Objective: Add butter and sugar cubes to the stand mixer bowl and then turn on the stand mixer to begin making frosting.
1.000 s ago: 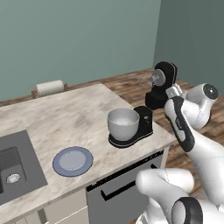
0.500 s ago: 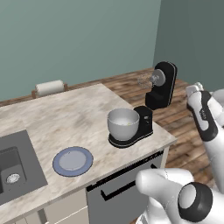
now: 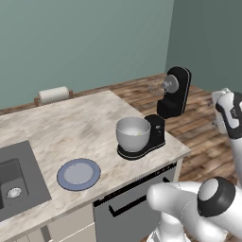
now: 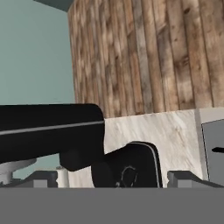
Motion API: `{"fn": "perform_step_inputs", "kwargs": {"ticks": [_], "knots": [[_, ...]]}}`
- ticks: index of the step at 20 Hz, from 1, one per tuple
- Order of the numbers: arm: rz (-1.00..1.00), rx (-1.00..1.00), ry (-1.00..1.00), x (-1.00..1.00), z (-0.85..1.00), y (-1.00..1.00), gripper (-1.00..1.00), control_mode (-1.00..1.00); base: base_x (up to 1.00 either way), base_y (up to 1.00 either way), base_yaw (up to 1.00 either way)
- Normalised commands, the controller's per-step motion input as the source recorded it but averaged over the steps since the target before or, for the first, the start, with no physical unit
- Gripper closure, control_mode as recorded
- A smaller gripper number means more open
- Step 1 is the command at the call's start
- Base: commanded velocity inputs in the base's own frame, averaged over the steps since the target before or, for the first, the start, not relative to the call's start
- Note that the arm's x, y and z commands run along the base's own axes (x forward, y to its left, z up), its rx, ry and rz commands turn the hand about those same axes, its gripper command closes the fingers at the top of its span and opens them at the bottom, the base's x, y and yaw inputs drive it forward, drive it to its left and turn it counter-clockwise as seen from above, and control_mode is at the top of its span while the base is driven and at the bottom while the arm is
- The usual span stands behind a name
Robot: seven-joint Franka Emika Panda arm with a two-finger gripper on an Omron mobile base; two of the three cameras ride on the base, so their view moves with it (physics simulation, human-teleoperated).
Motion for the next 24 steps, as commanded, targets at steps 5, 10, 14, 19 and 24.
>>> {"fn": "perform_step_inputs", "kwargs": {"ticks": [5, 10, 14, 19, 24], "knots": [[0.00, 0.05, 0.00, 0.33, 0.00, -0.05, -1.00, -1.00, 0.00, 0.00, 0.00], [0.00, 0.04, 0.00, 0.26, 0.00, -0.07, -1.00, -1.00, 0.00, 0.00, 0.00], [0.00, 0.01, -0.03, 0.15, 0.00, -0.09, -1.00, -1.00, 0.00, 0.00, 0.00], [0.05, 0.00, -0.02, 0.11, 0.00, -0.01, -1.00, -1.00, 0.00, 0.00, 0.00], [0.05, 0.00, -0.02, 0.12, 0.00, 0.00, -1.00, -1.00, 0.00, 0.00, 0.00]]}}
